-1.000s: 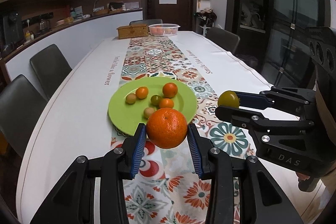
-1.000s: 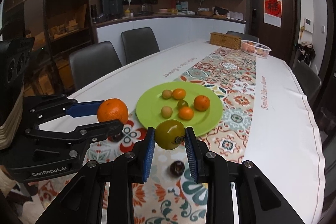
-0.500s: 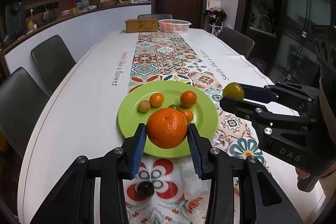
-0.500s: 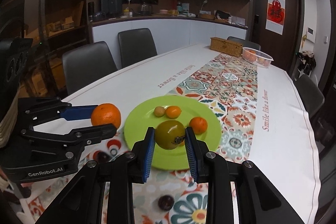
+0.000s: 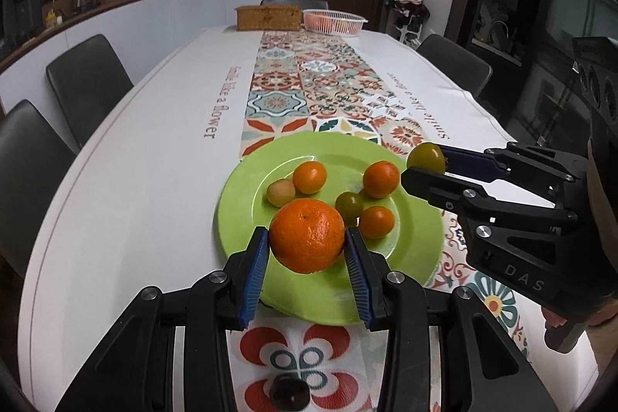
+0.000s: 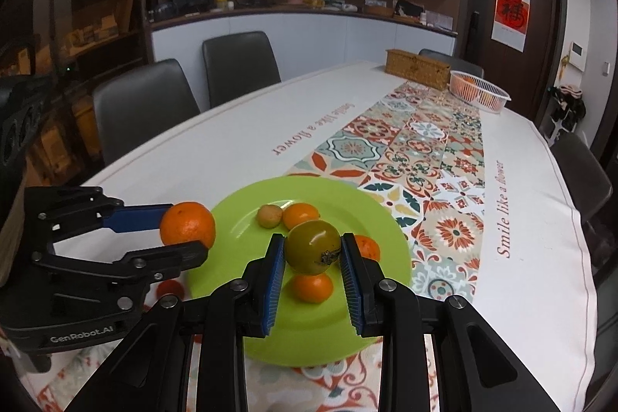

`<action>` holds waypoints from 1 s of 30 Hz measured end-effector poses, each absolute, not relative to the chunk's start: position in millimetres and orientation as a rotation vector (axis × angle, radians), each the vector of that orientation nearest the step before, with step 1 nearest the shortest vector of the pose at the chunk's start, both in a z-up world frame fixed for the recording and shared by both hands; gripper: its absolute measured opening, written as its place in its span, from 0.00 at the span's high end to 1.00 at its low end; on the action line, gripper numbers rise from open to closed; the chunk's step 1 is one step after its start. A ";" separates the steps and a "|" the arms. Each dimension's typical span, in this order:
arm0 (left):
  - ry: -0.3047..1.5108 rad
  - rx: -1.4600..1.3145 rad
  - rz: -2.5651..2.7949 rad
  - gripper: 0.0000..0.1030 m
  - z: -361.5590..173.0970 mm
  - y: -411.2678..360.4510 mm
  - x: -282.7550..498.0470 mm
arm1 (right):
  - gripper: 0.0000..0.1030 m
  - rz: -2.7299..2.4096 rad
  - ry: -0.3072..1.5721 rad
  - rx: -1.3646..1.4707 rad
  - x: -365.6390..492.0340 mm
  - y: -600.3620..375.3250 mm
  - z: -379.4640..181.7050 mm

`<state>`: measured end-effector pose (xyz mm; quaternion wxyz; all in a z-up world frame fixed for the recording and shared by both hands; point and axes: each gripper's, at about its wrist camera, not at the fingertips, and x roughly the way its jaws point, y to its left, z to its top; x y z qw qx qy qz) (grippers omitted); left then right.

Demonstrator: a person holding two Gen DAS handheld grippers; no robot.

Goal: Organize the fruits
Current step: 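Carry the mandarin and tomato onto the green plate and open both grippers, then withdraw both grippers from the plate toward the dark plums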

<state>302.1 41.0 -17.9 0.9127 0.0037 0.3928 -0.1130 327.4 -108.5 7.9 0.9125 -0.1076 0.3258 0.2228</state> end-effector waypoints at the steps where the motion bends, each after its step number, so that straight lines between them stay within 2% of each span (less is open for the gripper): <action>1: 0.819 0.006 -0.232 0.62 -21.3 41.6 306.1 | 0.71 0.455 0.680 -0.224 331.6 -107.9 4.5; 13: 0.875 0.021 -0.231 0.62 -37.3 38.6 330.8 | 0.71 0.448 0.729 -0.254 360.7 -98.4 -20.4; 15: 0.872 0.021 -0.225 0.57 -36.2 39.6 330.1 | 0.70 0.445 0.730 -0.256 361.4 -98.0 -19.9; 17: 0.846 0.032 -0.211 0.51 -31.1 40.6 324.1 | 0.65 0.435 0.726 -0.248 359.4 -100.6 -17.7; 30: 0.746 0.087 -0.165 0.48 12.3 34.3 278.7 | 0.64 0.423 0.671 -0.225 317.4 -115.6 12.9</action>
